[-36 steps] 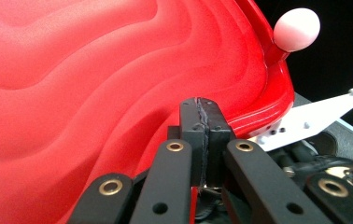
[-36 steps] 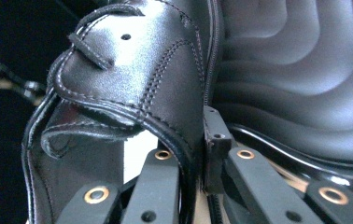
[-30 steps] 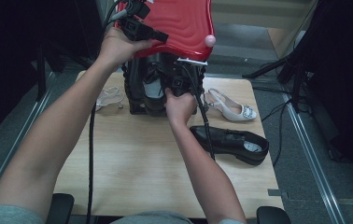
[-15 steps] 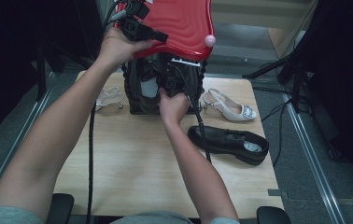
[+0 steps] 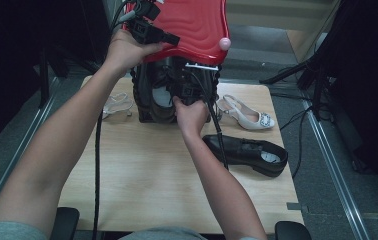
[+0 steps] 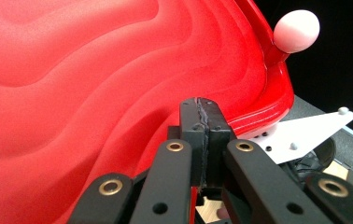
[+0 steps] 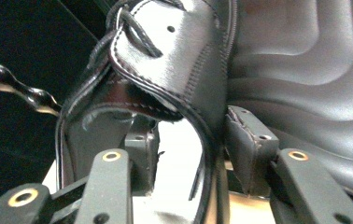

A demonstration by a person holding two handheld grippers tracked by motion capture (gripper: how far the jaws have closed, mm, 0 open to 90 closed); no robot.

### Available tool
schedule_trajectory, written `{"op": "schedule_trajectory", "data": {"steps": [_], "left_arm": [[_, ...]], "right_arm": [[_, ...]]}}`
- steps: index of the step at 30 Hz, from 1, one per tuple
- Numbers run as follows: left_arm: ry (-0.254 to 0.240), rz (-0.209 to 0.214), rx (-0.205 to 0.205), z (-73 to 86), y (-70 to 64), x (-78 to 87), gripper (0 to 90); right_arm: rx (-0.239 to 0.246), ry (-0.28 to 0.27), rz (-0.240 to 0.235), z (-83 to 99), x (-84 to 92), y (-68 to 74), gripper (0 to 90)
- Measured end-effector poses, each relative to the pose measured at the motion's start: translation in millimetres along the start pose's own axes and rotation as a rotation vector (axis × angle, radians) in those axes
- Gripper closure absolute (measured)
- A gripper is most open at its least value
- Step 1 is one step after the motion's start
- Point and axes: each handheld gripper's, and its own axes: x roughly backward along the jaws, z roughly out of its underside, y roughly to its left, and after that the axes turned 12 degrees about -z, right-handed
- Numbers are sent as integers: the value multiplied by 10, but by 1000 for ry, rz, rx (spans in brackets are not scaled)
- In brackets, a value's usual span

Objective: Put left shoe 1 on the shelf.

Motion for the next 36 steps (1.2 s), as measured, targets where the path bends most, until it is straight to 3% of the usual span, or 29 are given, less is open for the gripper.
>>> {"op": "schedule_trajectory", "data": {"steps": [9, 17, 25, 32, 36], "left_arm": [[2, 3, -1, 1, 9, -2, 900], [2, 2, 1, 0, 8, -4, 900], [3, 1, 7, -1, 9, -8, 900], [3, -1, 8, -1, 6, -7, 900], [3, -3, 7, -2, 3, -9, 900]], "right_arm": [[56, 36, -7, 9, 127, 46, 506], [72, 34, -73, 109, 334, 64, 489], [117, 95, -126, 249, 592, 135, 508], [144, 129, -128, 414, 683, 87, 530], [140, 147, -174, 511, 673, 21, 571]]}}
